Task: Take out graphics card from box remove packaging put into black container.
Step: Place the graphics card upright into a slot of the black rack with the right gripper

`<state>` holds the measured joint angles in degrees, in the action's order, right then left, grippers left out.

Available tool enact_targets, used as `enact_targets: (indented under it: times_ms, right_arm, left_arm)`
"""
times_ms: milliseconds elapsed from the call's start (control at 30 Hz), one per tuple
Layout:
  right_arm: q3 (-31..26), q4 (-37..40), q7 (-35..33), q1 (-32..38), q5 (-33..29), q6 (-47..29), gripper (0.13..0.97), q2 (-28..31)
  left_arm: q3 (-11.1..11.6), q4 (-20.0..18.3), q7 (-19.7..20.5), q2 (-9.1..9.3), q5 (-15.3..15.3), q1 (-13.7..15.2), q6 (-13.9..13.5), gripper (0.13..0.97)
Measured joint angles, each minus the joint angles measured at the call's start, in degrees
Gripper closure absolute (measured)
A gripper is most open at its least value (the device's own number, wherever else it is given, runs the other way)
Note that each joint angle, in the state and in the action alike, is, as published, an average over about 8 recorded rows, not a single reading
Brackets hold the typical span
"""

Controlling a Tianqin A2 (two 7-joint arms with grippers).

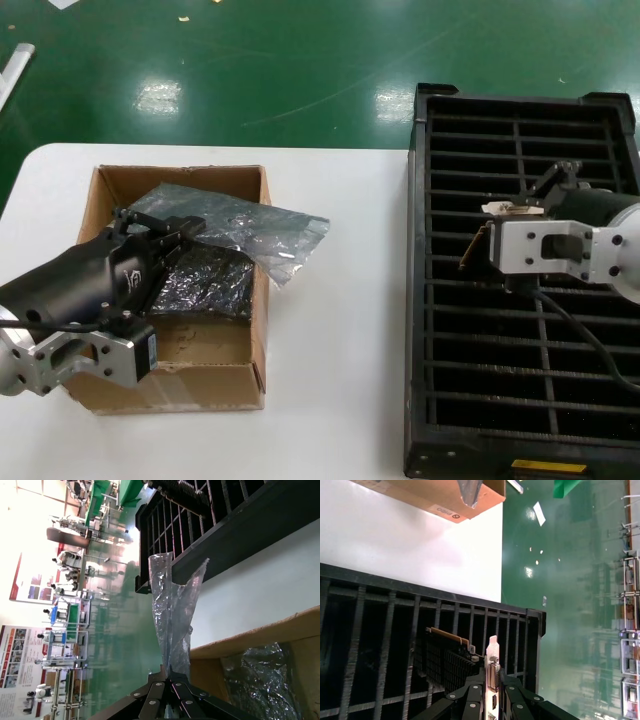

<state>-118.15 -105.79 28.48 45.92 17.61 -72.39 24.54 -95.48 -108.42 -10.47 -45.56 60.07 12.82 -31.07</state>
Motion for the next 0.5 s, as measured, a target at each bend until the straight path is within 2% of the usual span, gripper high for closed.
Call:
enact_targets:
  times_ms: [500]
  right_arm:
    - [-0.7, 4.33, 0.02, 1.0, -1.8, 1.7, 0.922, -1.59]
  left_arm:
    - [0.0, 0.0, 0.0, 0.0, 0.0, 0.0, 0.0, 0.959]
